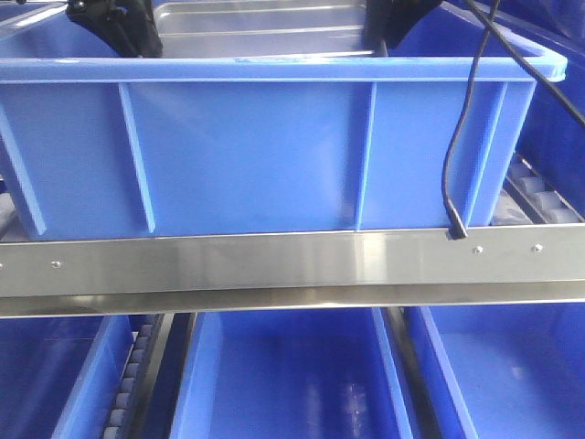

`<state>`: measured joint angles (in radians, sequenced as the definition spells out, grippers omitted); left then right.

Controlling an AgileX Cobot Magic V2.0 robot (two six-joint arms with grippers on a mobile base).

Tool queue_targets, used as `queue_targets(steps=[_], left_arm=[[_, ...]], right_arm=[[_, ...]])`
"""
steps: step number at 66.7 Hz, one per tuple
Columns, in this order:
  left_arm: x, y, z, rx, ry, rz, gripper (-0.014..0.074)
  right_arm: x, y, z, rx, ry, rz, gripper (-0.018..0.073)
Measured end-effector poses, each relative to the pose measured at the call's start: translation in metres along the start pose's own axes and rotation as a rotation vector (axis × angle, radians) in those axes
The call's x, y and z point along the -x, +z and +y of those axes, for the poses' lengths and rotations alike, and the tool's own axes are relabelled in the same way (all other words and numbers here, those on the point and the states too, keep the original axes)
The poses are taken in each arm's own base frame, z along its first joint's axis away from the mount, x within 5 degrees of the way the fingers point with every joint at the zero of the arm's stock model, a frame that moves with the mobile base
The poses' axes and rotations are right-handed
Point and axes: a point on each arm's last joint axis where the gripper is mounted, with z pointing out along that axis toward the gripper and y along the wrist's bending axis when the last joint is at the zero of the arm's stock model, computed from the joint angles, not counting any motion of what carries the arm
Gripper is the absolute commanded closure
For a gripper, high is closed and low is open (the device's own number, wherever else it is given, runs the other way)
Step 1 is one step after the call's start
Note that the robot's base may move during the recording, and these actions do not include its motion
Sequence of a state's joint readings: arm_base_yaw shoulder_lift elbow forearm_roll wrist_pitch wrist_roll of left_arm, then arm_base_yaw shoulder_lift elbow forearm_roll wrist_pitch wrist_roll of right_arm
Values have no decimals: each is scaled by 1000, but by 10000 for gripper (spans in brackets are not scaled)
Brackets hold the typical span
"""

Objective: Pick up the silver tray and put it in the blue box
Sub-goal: 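Lower the tray with both grippers into the blue bin, then open both grippers and release the tray inside the bin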

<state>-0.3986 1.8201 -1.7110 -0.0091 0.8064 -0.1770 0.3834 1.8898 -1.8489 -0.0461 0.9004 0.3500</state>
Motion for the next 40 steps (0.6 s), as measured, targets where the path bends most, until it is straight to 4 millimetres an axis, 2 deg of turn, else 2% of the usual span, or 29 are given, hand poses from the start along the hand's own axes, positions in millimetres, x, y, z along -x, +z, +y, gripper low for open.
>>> queue_targets(steps=[40], left_arm=[[0, 0, 0, -3, -3, 1, 601]], right_arm=[[0, 0, 0, 2, -4, 0, 505]])
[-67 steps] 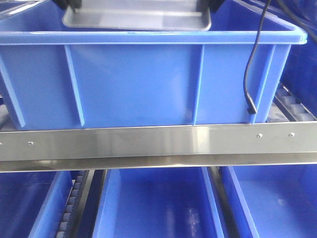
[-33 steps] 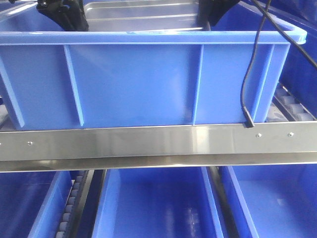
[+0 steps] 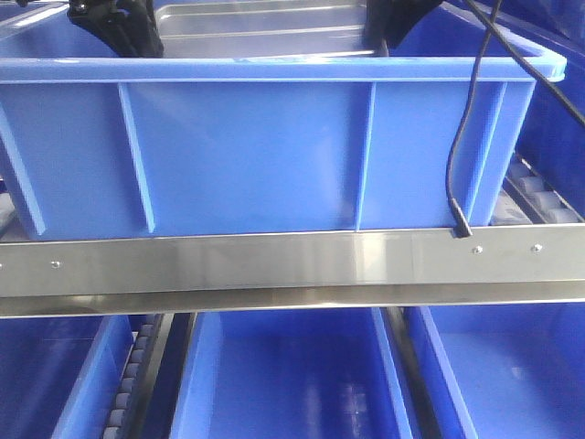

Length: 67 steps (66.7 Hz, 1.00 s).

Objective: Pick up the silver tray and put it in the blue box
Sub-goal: 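Open both grippers and release the tray inside the bin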

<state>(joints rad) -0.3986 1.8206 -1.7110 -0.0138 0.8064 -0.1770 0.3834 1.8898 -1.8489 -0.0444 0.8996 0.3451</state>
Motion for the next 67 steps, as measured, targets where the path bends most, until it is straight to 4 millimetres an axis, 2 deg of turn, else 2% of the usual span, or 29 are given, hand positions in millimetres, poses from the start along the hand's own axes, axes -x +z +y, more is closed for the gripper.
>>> queue_targets(steps=[4, 10, 14, 20, 27, 33, 47, 58, 61, 64, 67], left_arm=[[0, 0, 0, 3, 3, 0, 559], [1, 0, 1, 7, 10, -16, 400], [3, 0, 0, 3, 10, -38, 330], [5, 0, 0, -4, 6, -57, 323], [7, -1, 1, -20, -22, -63, 324], [8, -1, 3, -46, -65, -61, 324], [9, -2, 6, -64, -101, -61, 357], [9, -1, 6, -64, -101, -58, 491], [9, -2, 6, -63, -100, -60, 554], [9, -2, 7, -56, -96, -60, 610], [9, -2, 9, -48, -91, -62, 608]], right_arm=[[0, 0, 0, 0, 0, 0, 494], [0, 0, 1, 9, 8, 5, 443], [-1, 0, 2, 20, 17, 10, 397], [-2, 0, 3, 31, 28, 17, 301], [-1, 0, 1, 53, 58, 27, 106], [-1, 0, 0, 77, 86, 35, 18], [2, 0, -2, 101, 118, 25, 20], [4, -1, -4, 104, 125, 10, 27], [5, -1, -5, 101, 123, 7, 71], [6, -2, -6, 96, 120, 4, 167], [6, -1, -8, 85, 116, 2, 260]])
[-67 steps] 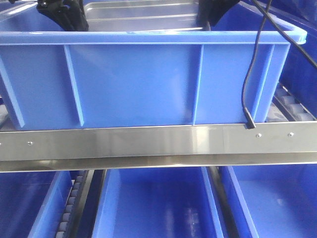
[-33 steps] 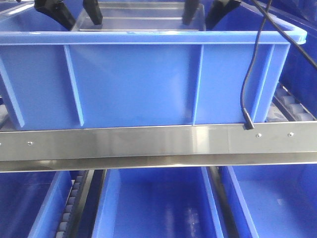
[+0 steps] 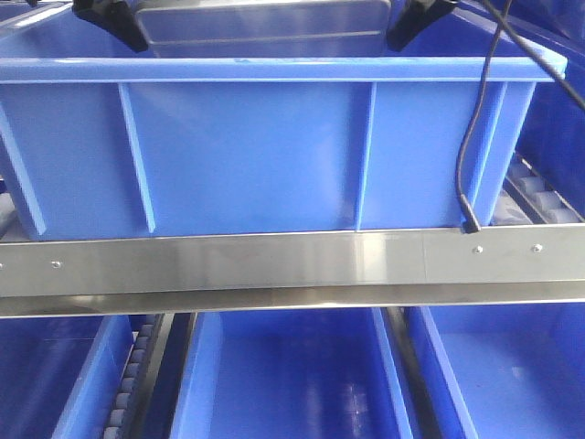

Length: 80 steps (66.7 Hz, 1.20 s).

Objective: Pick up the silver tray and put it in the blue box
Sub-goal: 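Open both grippers and release the tray inside the bin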

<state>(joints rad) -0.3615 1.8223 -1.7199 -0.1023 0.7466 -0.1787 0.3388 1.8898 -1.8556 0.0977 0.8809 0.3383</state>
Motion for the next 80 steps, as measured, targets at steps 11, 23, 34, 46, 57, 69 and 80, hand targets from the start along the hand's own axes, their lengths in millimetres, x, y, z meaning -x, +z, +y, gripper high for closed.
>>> queue_targets(steps=[11, 23, 34, 46, 57, 69, 80], left_arm=[[1, 0, 6, 45, 39, -1, 605], [-1, -1, 8, 71, 63, 18, 605], [0, -1, 11, 77, 61, 16, 605], [1, -2, 25, 104, 37, 30, 605], [1, -5, 36, 124, 12, 59, 605], [5, -13, 35, 111, 1, 25, 605], [7, -17, 32, 89, -15, 8, 605]], right_arm=[[2, 0, -4, -22, -11, -7, 487], [1, 0, -1, -11, -10, -7, 494], [1, 0, -2, -13, -11, -5, 492], [3, 0, -9, -26, 0, -2, 492], [5, 0, -14, -36, -1, -2, 436], [5, -1, -15, -37, -8, -3, 73], [5, -1, -15, -38, -9, 1, 130]])
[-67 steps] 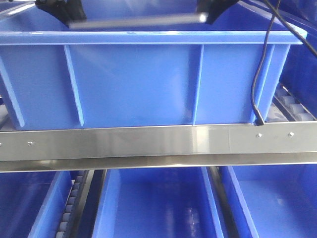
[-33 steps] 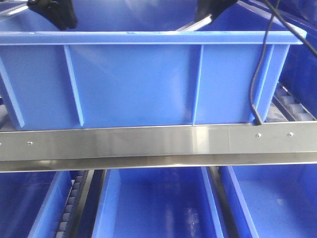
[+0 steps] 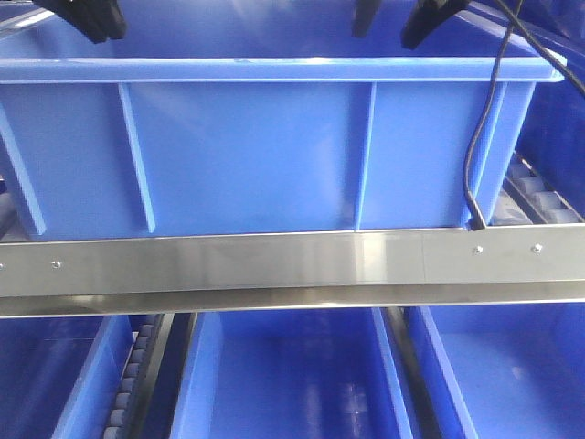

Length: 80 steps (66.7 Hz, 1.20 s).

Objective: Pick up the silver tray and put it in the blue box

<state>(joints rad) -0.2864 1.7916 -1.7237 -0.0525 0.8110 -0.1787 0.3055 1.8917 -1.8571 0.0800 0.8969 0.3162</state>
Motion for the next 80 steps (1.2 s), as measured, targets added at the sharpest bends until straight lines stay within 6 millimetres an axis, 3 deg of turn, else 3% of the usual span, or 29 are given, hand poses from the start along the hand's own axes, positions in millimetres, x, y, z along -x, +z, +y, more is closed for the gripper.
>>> queue_targets(steps=[5, 11, 14, 24, 35, 45, 64, 71, 80], left_arm=[[0, 0, -2, -19, -18, 1, 605], [0, 0, -4, -48, -46, 4, 605], [0, -1, -6, -64, -61, 4, 605], [-3, -14, -8, -94, -84, -31, 605], [-21, -41, -4, -99, -62, -84, 605], [-47, -70, 2, -105, -56, -187, 605], [-110, -110, 20, -84, -1, -410, 601], [-144, -123, 29, -74, 43, -507, 601], [-183, -142, 37, -80, 51, -559, 602]], right_arm=[[-1, 0, -1, -5, 1, 13, 265], [-3, -1, -2, -14, -5, 44, 534], [-5, -1, -2, -20, -16, 65, 489], [-5, -5, -2, -16, -69, 58, 510], [2, -35, 2, 21, -119, -68, 510], [-8, -57, 2, 51, -159, -185, 510], [-78, -98, -21, 104, -191, -449, 508], [-119, -122, -38, 124, -222, -619, 508], [-168, -140, -57, 130, -251, -690, 508]])
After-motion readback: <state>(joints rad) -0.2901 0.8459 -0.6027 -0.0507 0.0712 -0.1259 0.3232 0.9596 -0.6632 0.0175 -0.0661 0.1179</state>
